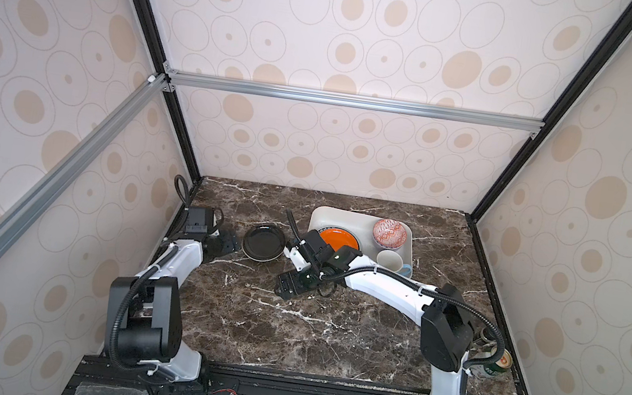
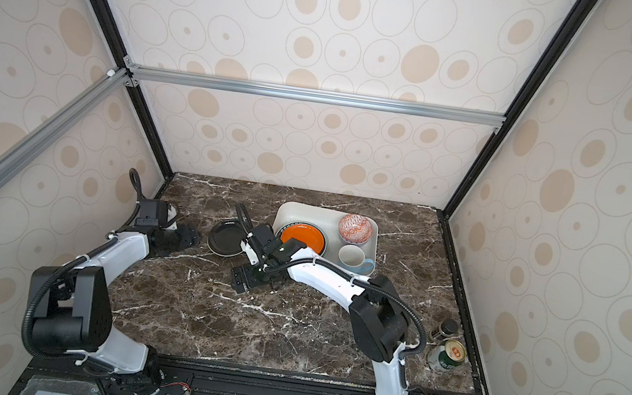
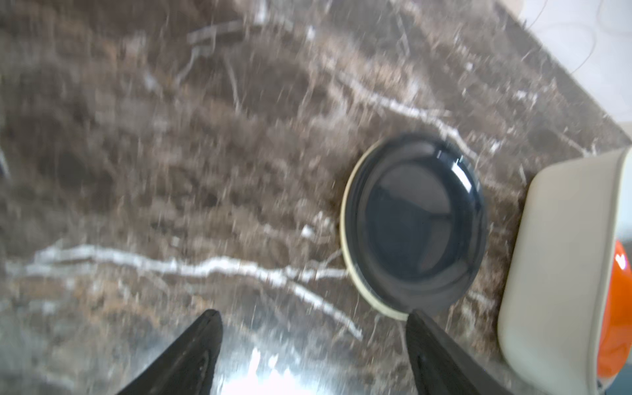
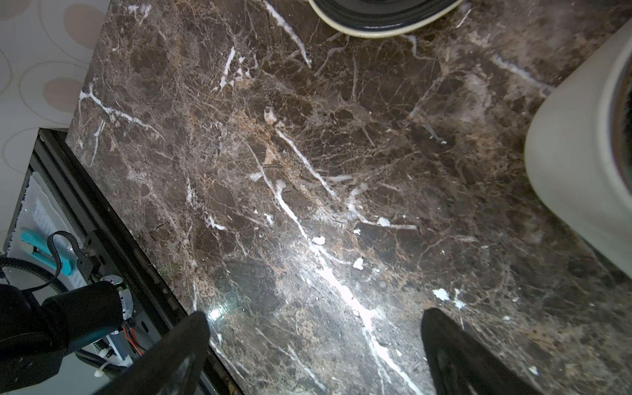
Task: Place the mixed dishes into the plastic bin
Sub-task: 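Grasp the rim of the dark navy plate with the left gripper, then lift the dark navy plate off the cream plate with the left gripper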
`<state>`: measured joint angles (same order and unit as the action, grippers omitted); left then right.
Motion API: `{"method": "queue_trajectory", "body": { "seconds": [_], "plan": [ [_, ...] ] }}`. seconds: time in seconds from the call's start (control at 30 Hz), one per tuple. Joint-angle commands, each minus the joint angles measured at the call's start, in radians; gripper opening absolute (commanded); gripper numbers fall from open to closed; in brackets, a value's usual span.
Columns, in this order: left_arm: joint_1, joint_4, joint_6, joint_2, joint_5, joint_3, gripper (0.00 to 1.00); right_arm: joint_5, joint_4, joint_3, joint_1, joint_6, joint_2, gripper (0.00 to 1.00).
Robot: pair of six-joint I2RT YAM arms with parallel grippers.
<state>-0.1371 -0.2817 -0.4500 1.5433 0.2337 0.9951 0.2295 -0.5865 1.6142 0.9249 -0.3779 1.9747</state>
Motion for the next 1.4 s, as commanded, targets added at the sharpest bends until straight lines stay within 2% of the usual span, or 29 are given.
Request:
{"method": "queue_trajectory", "body": {
  "seconds": [0.0, 0.1, 0.23, 0.4, 0.57, 0.7, 0.83, 0.97, 1.07, 1.27, 1.37],
  "plan": [
    [0.027, -0.018, -0.001, 0.057, -0.027, 0.090, 0.80, 0.007, 0.007, -0.023, -0.014, 0.000, -0.048, 1.00],
    [0.054, -0.019, -0.006, 0.124, -0.035, 0.126, 0.73, -0.001, 0.006, -0.055, -0.033, 0.007, -0.081, 1.00],
    [0.098, -0.006, -0.014, 0.210, -0.061, 0.157, 0.69, -0.011, 0.021, -0.138, -0.070, 0.004, -0.149, 1.00],
    [0.166, -0.017, -0.018, 0.309, -0.131, 0.214, 0.68, -0.033, -0.008, -0.232, -0.098, 0.008, -0.247, 1.00],
    [0.195, 0.010, -0.031, 0.348, -0.167, 0.217, 0.67, -0.099, -0.045, -0.326, -0.111, 0.010, -0.375, 1.00],
    [0.201, 0.035, -0.047, 0.372, -0.164, 0.200, 0.61, -0.129, -0.071, -0.391, -0.136, 0.003, -0.460, 1.00],
    [0.209, 0.036, -0.056, 0.391, -0.173, 0.198, 0.52, -0.154, -0.088, -0.438, -0.153, -0.004, -0.528, 1.00],
    [0.221, 0.018, -0.055, 0.385, -0.192, 0.203, 0.34, -0.159, -0.085, -0.458, -0.158, -0.015, -0.558, 1.00],
    [0.222, 0.000, -0.043, 0.364, -0.213, 0.200, 0.27, -0.145, -0.077, -0.456, -0.159, -0.027, -0.559, 1.00],
    [0.223, -0.037, -0.017, 0.305, -0.255, 0.177, 0.03, -0.116, -0.071, -0.456, -0.159, -0.054, -0.556, 1.00],
    [0.223, -0.043, -0.003, 0.285, -0.255, 0.163, 0.00, -0.105, -0.067, -0.461, -0.159, -0.062, -0.560, 1.00]
  ]
}}
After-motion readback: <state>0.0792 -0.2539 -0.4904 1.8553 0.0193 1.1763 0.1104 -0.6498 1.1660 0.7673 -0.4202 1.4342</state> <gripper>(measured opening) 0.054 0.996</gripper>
